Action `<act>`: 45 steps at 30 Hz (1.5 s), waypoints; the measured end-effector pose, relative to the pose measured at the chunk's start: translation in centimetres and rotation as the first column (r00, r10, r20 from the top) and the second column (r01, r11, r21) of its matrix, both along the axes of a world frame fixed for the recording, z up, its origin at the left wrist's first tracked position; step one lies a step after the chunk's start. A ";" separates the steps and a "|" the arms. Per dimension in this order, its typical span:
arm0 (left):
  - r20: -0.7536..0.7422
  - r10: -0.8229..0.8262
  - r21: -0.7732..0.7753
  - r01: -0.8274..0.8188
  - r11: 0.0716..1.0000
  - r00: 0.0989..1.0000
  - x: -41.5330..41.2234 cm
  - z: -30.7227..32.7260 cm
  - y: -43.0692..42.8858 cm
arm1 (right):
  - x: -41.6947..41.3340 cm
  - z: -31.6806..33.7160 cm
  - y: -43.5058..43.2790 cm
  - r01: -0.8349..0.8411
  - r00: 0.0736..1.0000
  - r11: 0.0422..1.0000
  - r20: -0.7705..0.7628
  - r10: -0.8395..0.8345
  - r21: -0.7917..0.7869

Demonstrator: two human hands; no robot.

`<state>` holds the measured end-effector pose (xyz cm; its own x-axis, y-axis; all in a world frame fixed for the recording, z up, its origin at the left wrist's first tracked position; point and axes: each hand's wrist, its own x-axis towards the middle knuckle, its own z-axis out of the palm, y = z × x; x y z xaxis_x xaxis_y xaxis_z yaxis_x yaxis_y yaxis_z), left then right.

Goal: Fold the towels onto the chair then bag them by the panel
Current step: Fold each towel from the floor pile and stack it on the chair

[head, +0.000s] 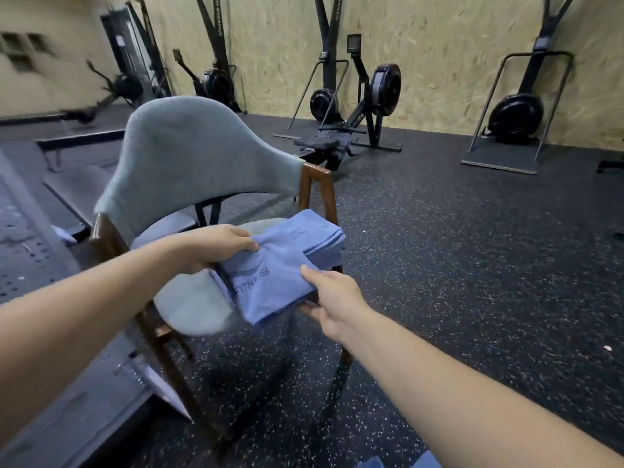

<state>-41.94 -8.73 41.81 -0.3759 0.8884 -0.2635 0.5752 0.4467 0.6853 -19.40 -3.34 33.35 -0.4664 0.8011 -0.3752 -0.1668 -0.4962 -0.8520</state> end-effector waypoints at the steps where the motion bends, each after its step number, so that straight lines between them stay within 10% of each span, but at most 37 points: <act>1: -0.004 0.004 -0.012 -0.004 1.000 1.000 -1.4 -0.1 0.5 | -1.6 -0.2 0.5 0.015 1.000 1.000 0.010 -0.015 0.010; 8: -0.094 0.016 -0.055 -0.021 0.998 0.995 -7.4 -1.5 3.7 | -7.1 0.1 3.0 0.049 0.997 0.992 0.053 -0.055 0.113; 16: -0.558 -0.032 0.177 0.156 0.972 0.829 -3.8 -4.7 4.2 | -5.7 -0.6 0.9 0.043 0.962 0.896 0.225 -0.157 0.441; 21: -0.637 -0.171 -0.070 0.164 0.984 0.752 0.1 -7.4 3.6 | -1.9 -1.4 -0.6 -0.041 0.929 0.838 0.329 -0.168 0.544; 35: -0.630 -0.167 0.135 0.319 0.938 0.758 10.4 -5.7 4.3 | 13.7 -7.3 -3.8 -0.127 0.855 0.872 0.498 -0.145 0.473; 45: -0.494 -0.666 -0.240 0.649 0.722 0.559 27.6 -16.1 2.0 | 26.3 -16.1 -7.4 -0.099 0.727 0.929 0.663 -0.178 0.358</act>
